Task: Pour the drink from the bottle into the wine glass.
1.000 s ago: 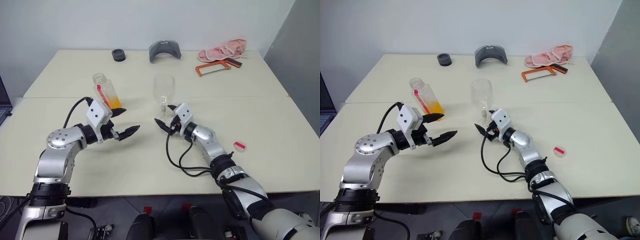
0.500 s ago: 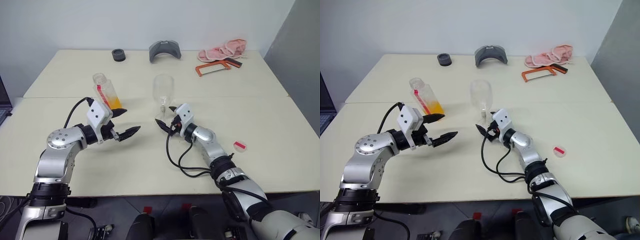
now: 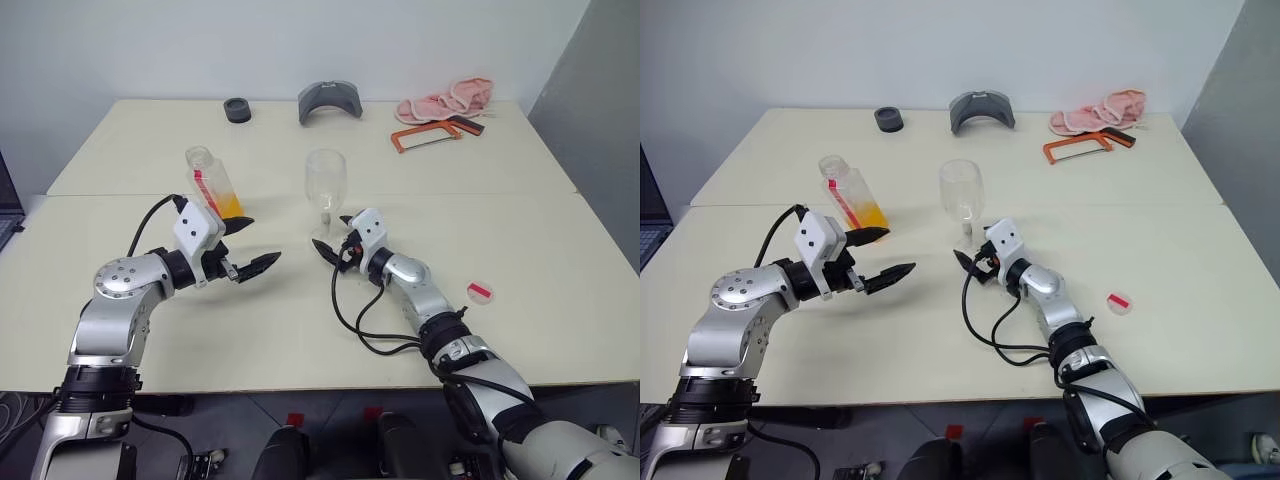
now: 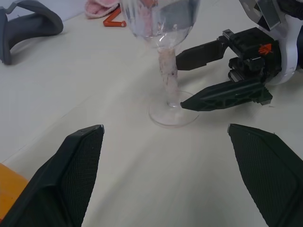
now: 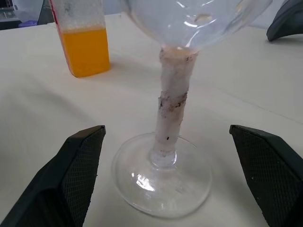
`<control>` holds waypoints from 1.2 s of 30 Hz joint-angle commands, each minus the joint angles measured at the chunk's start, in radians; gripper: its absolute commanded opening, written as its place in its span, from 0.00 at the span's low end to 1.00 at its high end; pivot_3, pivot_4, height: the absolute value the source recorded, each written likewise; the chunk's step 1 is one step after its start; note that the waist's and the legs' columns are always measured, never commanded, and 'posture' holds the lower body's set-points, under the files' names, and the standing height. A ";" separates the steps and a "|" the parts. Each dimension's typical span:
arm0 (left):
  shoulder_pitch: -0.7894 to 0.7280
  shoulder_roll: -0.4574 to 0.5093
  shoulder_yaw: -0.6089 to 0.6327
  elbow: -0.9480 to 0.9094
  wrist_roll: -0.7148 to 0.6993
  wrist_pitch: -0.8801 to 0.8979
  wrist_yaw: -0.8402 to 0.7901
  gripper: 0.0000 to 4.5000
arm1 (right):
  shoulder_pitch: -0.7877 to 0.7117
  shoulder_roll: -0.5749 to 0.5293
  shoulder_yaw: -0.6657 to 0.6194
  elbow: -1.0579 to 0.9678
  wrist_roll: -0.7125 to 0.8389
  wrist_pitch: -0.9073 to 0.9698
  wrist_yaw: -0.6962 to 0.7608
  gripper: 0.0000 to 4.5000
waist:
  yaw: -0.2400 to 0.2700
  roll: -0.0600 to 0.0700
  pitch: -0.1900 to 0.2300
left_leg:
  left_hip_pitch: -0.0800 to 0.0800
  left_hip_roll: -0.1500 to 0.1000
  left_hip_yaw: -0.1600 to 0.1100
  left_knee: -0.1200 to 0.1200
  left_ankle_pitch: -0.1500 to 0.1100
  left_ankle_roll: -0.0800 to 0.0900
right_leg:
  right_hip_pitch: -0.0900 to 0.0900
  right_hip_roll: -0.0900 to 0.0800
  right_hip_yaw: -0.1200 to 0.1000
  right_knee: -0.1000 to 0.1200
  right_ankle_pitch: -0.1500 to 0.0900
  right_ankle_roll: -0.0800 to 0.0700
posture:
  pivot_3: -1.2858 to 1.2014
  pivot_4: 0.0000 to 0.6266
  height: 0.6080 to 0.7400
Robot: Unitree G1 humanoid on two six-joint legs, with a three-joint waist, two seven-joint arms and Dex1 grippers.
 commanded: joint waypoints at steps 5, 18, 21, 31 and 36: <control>0.016 -0.011 0.009 -0.003 0.018 -0.044 0.032 1.00 | 0.032 -0.008 -0.021 -0.096 0.029 0.014 0.005 1.00 | 0.000 0.000 0.000 | 0.000 0.000 0.000 0.000 0.000 0.000 | 0.000 0.000 0.000 0.000 0.000 0.000 | 0.52 0.24 1.00; 0.080 -0.050 0.040 -0.014 0.011 -0.049 0.120 1.00 | 0.168 -0.068 -0.029 -0.354 0.073 0.147 0.028 1.00 | 0.002 0.000 0.000 | 0.000 0.000 0.000 0.000 0.000 0.000 | 0.000 0.000 0.000 0.000 0.000 0.000 | 0.52 0.24 1.00; 0.110 -0.053 0.045 -0.022 0.014 -0.046 0.142 1.00 | 0.220 -0.088 -0.021 -0.454 0.078 0.197 0.032 1.00 | 0.003 0.000 0.000 | 0.000 0.000 0.000 0.000 0.000 0.001 | 0.000 0.000 0.000 0.000 0.000 0.000 | 0.52 0.24 1.00; 0.148 -0.090 0.102 0.050 0.085 -0.105 0.342 1.00 | 0.463 -0.222 0.066 -0.942 0.133 0.421 0.151 1.00 | 0.015 0.000 0.000 | 0.000 0.001 0.000 0.000 0.000 0.001 | 0.000 -0.001 0.000 -0.001 0.000 0.000 | 0.52 0.24 1.00; 0.112 -0.087 0.130 0.112 0.091 -0.115 0.395 1.00 | 0.551 -0.323 0.110 -1.165 0.203 0.489 0.258 1.00 | 0.026 -0.001 0.000 | 0.000 0.000 -0.001 0.001 -0.001 0.001 | 0.001 0.000 -0.001 -0.001 0.000 0.000 | 0.52 0.24 1.00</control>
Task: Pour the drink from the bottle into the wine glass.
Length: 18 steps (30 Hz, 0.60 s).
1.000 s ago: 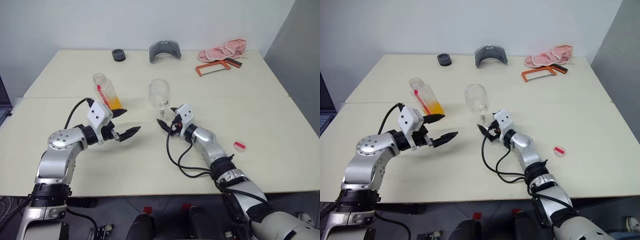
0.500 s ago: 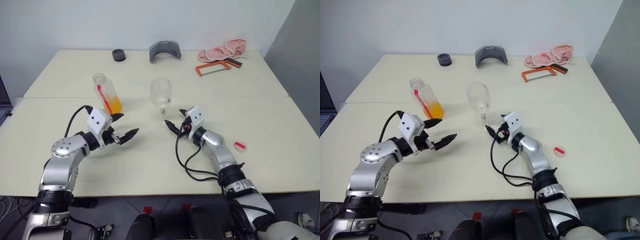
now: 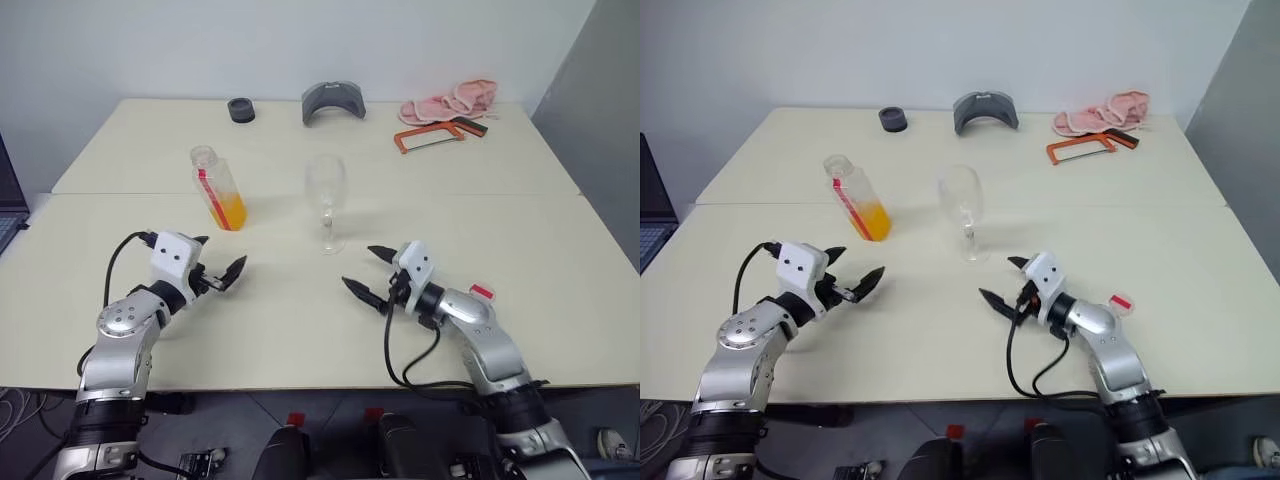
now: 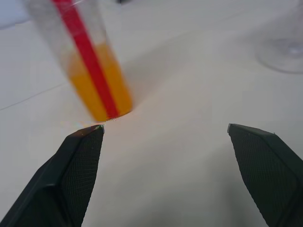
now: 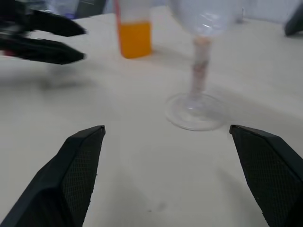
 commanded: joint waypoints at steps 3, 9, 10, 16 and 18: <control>-0.082 0.014 0.049 0.068 0.009 -0.029 0.053 1.00 | 0.013 -0.052 0.000 -0.215 0.125 0.109 0.071 1.00 | 0.008 0.000 0.000 | 0.000 0.000 -0.001 0.000 0.000 0.000 | 0.001 0.000 -0.001 0.000 0.000 0.000 | 0.52 0.24 1.00; -0.183 0.023 0.031 0.188 0.021 -0.067 0.039 1.00 | -0.022 -0.085 -0.004 -0.291 0.192 0.191 0.077 1.00 | 0.011 -0.001 0.000 | 0.000 -0.001 -0.002 0.001 0.000 0.000 | 0.001 0.000 -0.002 0.000 0.000 0.000 | 0.52 0.24 1.00; -0.198 0.025 0.027 0.205 0.023 -0.074 0.033 1.00 | -0.027 -0.088 -0.002 -0.298 0.195 0.199 0.076 1.00 | 0.011 -0.001 0.000 | 0.000 -0.001 -0.002 0.001 0.000 0.000 | 0.001 0.000 -0.002 0.000 0.000 0.000 | 0.52 0.24 1.00; -0.275 0.029 0.006 0.303 0.041 -0.119 -0.006 1.00 | -0.043 -0.100 0.024 -0.297 0.166 0.211 0.049 1.00 | 0.011 -0.001 0.000 | 0.000 -0.002 -0.002 0.001 0.000 0.000 | 0.001 0.000 -0.002 0.000 0.000 0.000 | 0.52 0.24 1.00; -0.297 0.028 0.001 0.328 0.045 -0.133 -0.016 1.00 | -0.045 -0.101 0.028 -0.295 0.160 0.215 0.038 1.00 | 0.012 -0.001 0.000 | 0.000 -0.002 -0.002 0.001 0.000 0.000 | 0.001 0.000 -0.002 0.000 0.000 0.000 | 0.52 0.24 1.00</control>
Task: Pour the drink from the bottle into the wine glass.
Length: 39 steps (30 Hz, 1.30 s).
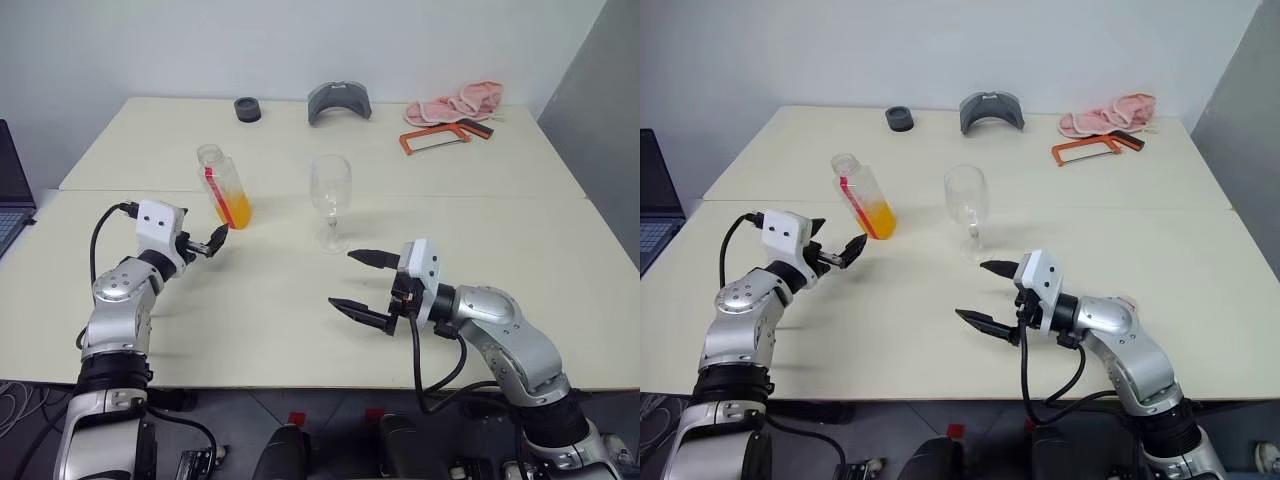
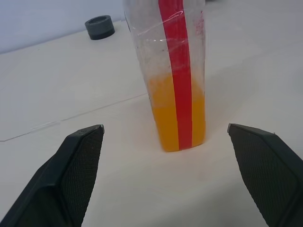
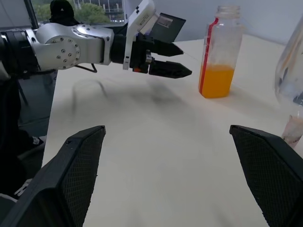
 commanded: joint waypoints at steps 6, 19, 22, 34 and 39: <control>-0.100 0.017 -0.019 0.091 0.022 -0.074 -0.044 1.00 | -0.035 0.005 0.007 -0.021 -0.034 -0.006 -0.050 1.00 | 0.000 0.000 0.000 | 0.000 0.000 0.000 0.000 0.000 0.000 | 0.000 0.000 0.000 0.000 0.000 0.000 | 0.52 0.24 1.00; -0.254 0.000 -0.030 0.269 0.033 -0.126 -0.058 1.00 | -0.077 0.041 -0.015 -0.005 -0.034 0.001 -0.107 1.00 | -0.001 0.000 0.000 | 0.000 -0.001 0.000 0.000 0.000 0.000 | 0.000 0.000 0.000 0.000 0.000 0.000 | 0.52 0.24 1.00; -0.290 -0.005 -0.032 0.318 0.037 -0.138 -0.062 1.00 | -0.078 0.039 -0.013 -0.005 -0.033 0.001 -0.109 1.00 | -0.001 0.000 0.000 | 0.000 -0.001 0.000 0.000 0.000 0.000 | 0.000 0.000 0.000 0.000 0.000 0.000 | 0.52 0.24 1.00; -0.438 -0.037 -0.019 0.537 0.035 -0.192 -0.045 0.73 | -0.099 0.057 -0.011 -0.005 -0.013 -0.012 -0.095 1.00 | -0.003 0.000 0.000 | -0.001 -0.002 0.000 0.001 0.000 0.000 | -0.001 0.001 -0.001 0.000 0.000 0.000 | 0.52 0.24 1.00; -0.448 -0.042 -0.019 0.561 0.032 -0.203 -0.057 0.41 | -0.098 0.059 -0.011 -0.008 -0.016 -0.011 -0.100 1.00 | -0.005 0.000 0.000 | -0.001 -0.002 0.000 0.001 0.000 0.000 | -0.001 0.001 -0.001 0.000 0.000 0.000 | 0.52 0.24 1.00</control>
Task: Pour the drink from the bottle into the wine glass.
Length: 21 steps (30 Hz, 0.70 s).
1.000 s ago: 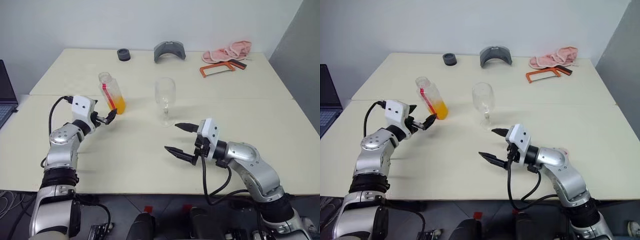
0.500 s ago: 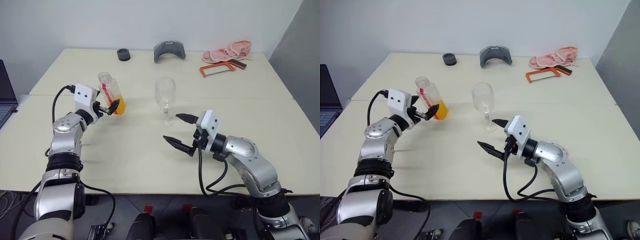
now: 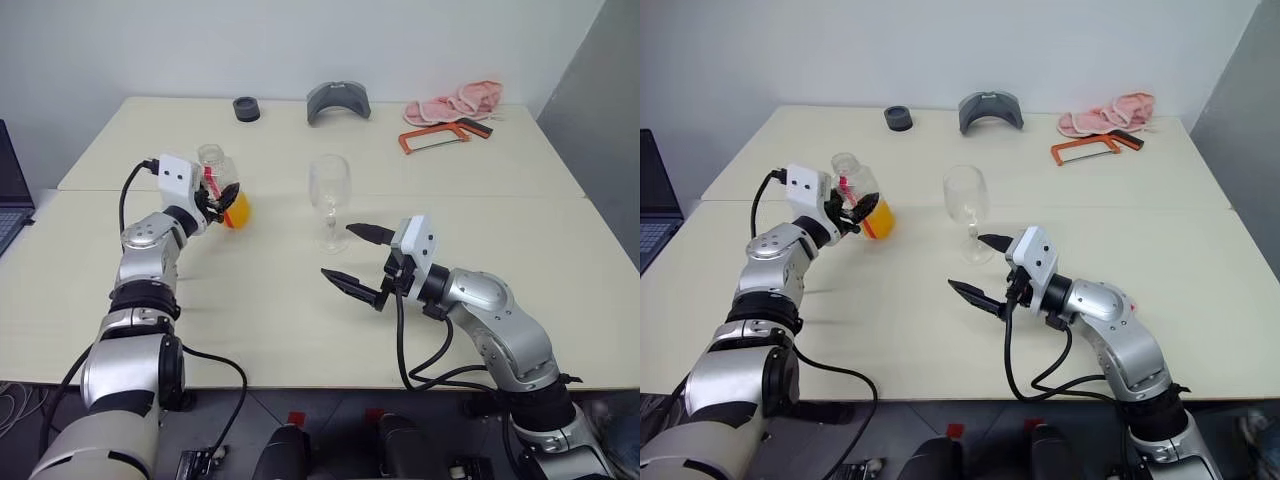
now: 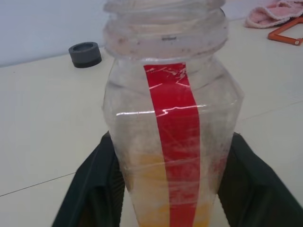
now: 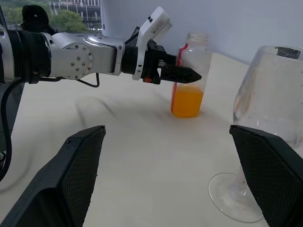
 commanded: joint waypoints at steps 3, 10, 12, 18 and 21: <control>-0.019 -0.003 0.013 -0.034 -0.015 -0.024 -0.020 0.38 | -0.010 0.007 -0.012 -0.026 0.009 -0.014 -0.009 1.00 | 0.000 0.000 0.000 | 0.000 0.000 0.000 0.000 0.000 0.000 | 0.000 0.000 0.000 0.000 0.000 0.000 | 0.52 0.24 1.00; 0.005 -0.014 -0.068 -0.247 0.055 -0.079 -0.021 0.38 | -0.011 0.025 -0.052 -0.039 0.031 -0.012 -0.049 1.00 | 0.001 0.000 0.000 | -0.003 0.001 -0.002 0.001 0.000 -0.001 | -0.001 0.000 -0.001 0.000 0.000 0.000 | 0.52 0.24 1.00; -0.004 -0.003 -0.117 -0.303 0.117 -0.137 -0.006 0.38 | -0.020 0.042 -0.073 -0.039 0.046 -0.005 -0.072 1.00 | 0.002 0.000 0.000 | -0.003 0.001 -0.003 0.001 0.001 -0.002 | -0.001 -0.001 -0.001 0.000 0.000 0.000 | 0.52 0.24 1.00; -0.053 0.025 -0.202 -0.322 0.252 -0.288 0.044 0.38 | -0.058 0.083 -0.101 -0.004 0.030 0.007 -0.145 1.00 | 0.002 0.000 0.000 | -0.002 0.000 -0.002 0.001 0.001 -0.002 | -0.001 0.000 0.000 0.000 0.000 0.000 | 0.52 0.24 1.00; -0.082 0.044 -0.242 -0.303 0.320 -0.370 0.067 0.38 | -0.071 0.088 -0.105 0.013 0.016 0.011 -0.173 1.00 | 0.001 0.000 0.000 | -0.003 0.000 -0.001 0.000 0.001 -0.001 | -0.002 0.000 0.000 0.000 0.000 0.000 | 0.52 0.24 1.00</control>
